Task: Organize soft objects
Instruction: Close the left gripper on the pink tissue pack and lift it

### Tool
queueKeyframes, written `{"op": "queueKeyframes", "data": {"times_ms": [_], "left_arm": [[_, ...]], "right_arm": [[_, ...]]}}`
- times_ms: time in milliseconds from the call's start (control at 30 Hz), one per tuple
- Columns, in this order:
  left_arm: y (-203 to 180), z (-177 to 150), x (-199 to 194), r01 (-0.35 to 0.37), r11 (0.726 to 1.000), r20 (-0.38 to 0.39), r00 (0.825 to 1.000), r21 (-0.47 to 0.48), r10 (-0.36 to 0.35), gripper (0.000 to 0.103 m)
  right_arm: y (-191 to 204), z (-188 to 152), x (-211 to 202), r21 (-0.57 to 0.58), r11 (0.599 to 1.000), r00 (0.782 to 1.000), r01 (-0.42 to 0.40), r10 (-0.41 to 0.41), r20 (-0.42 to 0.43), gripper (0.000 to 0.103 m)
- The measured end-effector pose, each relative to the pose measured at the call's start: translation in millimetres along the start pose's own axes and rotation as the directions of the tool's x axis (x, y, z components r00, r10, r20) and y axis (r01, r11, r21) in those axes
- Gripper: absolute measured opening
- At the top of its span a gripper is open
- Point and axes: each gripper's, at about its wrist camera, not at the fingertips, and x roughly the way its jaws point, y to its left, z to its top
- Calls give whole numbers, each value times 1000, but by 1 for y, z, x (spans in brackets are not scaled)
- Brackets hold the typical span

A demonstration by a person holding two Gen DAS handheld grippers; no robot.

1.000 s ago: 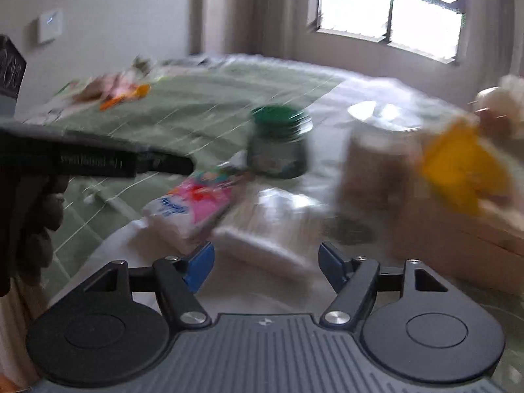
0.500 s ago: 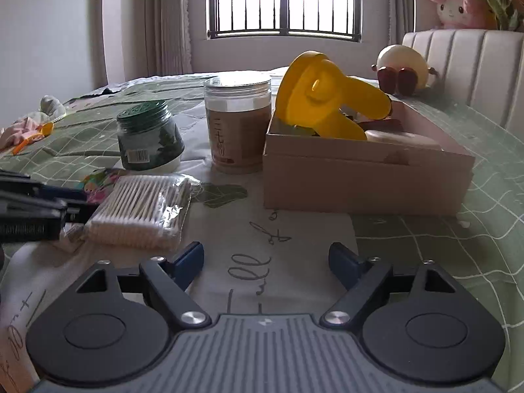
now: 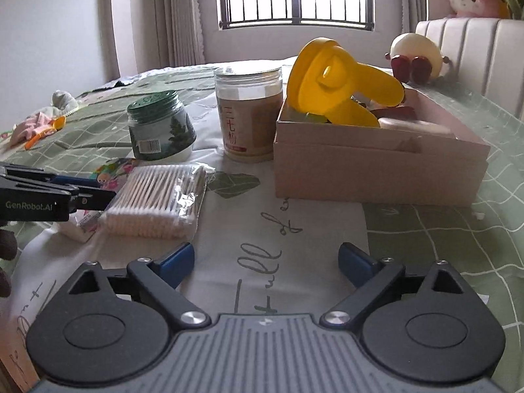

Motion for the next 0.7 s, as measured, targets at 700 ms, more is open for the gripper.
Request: {"op": "queueKeyframes", "data": {"times_ms": [700], "left_arm": [[34, 7, 0, 16, 1000, 9, 1000, -27, -15, 41]], "right_arm": [[2, 9, 12, -56, 998, 996, -24, 19, -88, 103]]}}
